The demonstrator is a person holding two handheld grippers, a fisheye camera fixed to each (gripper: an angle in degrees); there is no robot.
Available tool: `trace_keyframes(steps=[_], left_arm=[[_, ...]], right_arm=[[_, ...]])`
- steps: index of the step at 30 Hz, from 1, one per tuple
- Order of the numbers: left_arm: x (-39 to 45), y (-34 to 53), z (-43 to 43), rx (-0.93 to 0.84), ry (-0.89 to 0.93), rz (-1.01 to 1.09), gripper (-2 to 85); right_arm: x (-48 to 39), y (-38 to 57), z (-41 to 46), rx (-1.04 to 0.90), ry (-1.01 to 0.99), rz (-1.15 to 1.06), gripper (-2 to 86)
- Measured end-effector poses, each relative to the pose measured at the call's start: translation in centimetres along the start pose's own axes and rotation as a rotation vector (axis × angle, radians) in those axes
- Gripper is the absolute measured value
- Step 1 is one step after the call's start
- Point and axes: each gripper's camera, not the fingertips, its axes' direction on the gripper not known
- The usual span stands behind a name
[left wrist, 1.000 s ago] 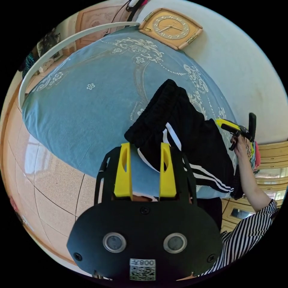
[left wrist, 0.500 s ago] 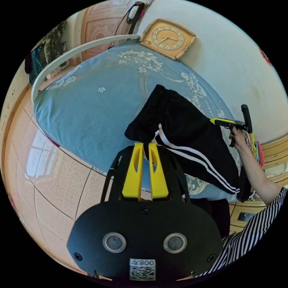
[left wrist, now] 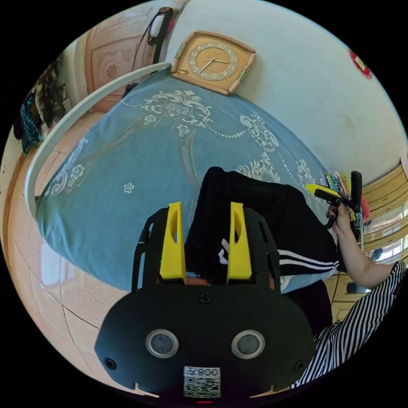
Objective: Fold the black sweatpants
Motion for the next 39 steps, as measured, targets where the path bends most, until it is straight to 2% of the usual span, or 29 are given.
trace_keyframes(steps=[2, 4, 8, 10, 12, 17, 21, 23, 27, 31, 36, 39], left_arm=[[-0.4, -1.7, 1.6, -0.053, 0.083, -0.007, 14.0], [0.0, -2.8, 3.8, -0.153, 0.023, 0.016, 11.7], [0.7, -2.5, 1.9, -0.085, -0.029, 0.029, 6.1], [1.1, -1.6, -1.1, 0.047, -0.047, 0.018, 4.4], [1.2, -1.3, -2.2, 0.081, -0.064, 0.017, 4.3], [0.9, -1.3, 0.9, -0.079, -0.205, -0.051, 6.7], [1.2, 1.2, -2.2, 0.045, -0.091, -0.092, 9.4], [1.4, 2.8, -3.0, 0.043, -0.081, -0.087, 9.8], [1.3, 5.2, -1.1, -0.079, -0.059, -0.123, 8.9], [3.0, 5.6, -1.1, -0.046, -0.060, -0.115, 5.3], [6.0, 6.2, -3.0, 0.014, 0.005, -0.066, 4.2], [7.4, 7.2, -2.4, -0.010, -0.003, -0.064, 4.6]], right_arm=[[-2.0, 0.7, 1.3, -0.016, -0.054, -0.036, 6.4], [-3.6, 0.9, 3.0, -0.052, -0.084, -0.085, 6.3], [-6.5, 1.2, 7.2, -0.170, -0.121, -0.156, 6.2], [-7.6, 1.6, 7.4, -0.149, -0.122, -0.187, 6.0], [-8.5, 2.0, 7.6, -0.119, -0.102, -0.209, 5.8], [-9.1, 3.3, 11.2, -0.263, -0.109, -0.194, 5.7], [-9.8, 4.7, 8.8, -0.168, -0.141, -0.191, 5.9], [-11.0, 5.7, 8.4, -0.133, -0.145, -0.236, 6.1], [-12.8, 6.9, 11.1, -0.270, -0.095, -0.307, 6.7], [-13.8, 8.8, 11.3, -0.288, 0.018, -0.375, 2.5], [-13.6, 10.4, 7.6, -0.245, -0.073, -0.381, 0.7], [-13.4, 12.0, 5.1, -0.209, -0.137, -0.379, 0.4]])
